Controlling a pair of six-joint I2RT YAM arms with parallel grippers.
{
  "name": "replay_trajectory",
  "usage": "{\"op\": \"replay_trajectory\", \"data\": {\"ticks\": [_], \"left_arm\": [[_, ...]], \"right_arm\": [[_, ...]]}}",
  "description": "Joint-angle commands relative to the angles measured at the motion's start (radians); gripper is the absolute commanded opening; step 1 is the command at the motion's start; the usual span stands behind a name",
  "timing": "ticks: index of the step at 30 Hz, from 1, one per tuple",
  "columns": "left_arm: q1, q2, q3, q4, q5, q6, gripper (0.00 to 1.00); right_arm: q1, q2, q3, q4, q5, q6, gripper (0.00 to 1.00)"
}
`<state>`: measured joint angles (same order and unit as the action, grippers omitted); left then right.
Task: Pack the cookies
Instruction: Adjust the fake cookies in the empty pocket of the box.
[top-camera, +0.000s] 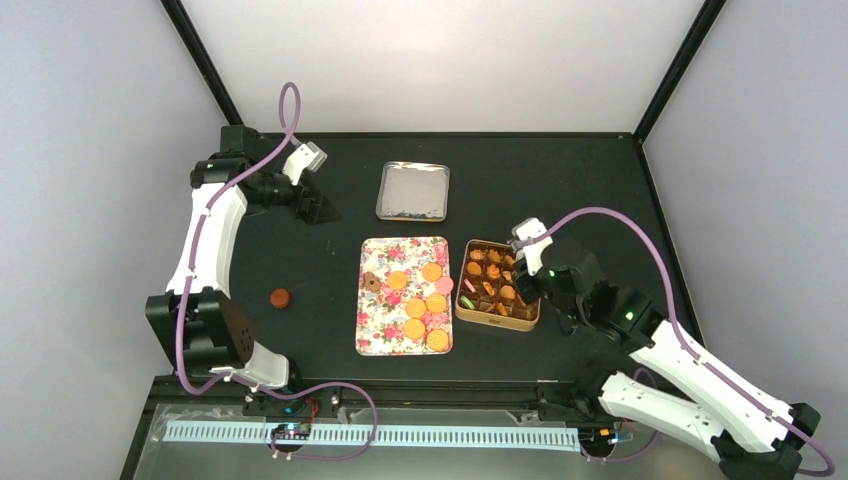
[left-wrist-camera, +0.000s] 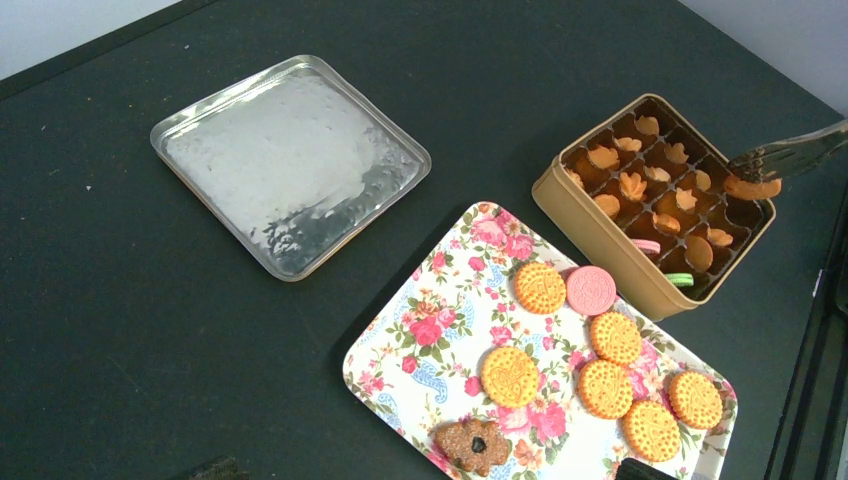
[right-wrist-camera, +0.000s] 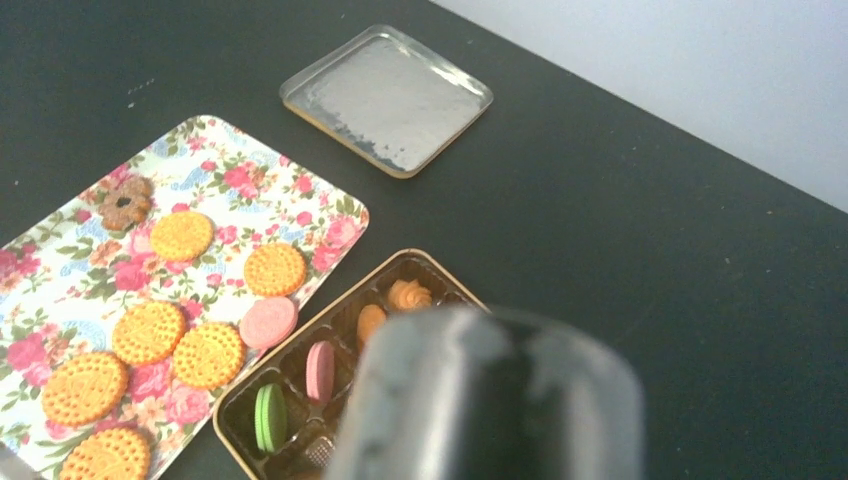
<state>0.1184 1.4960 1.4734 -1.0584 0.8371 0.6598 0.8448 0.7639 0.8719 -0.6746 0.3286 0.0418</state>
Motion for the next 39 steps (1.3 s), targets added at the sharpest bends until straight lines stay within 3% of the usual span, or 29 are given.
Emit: {"op": "replay_trajectory", "data": {"ticks": [1, 27, 39], "left_arm": [[0.008, -0.017, 0.037, -0.014, 0.019, 0.019, 0.99], [0.008, -0.02, 0.038, -0.015, 0.022, 0.021, 0.99], [0.008, -0.034, 0.041, -0.015, 0.031, 0.029, 0.99]], "right_arm": [[-0.004, 0.016, -0.006, -0.023, -0.049, -0.013, 0.01], [-0.003, 0.03, 0.071, -0.135, -0.069, 0.039, 0.01], [-0.004, 0.037, 0.06, -0.125, -0.075, 0.036, 0.26]]}}
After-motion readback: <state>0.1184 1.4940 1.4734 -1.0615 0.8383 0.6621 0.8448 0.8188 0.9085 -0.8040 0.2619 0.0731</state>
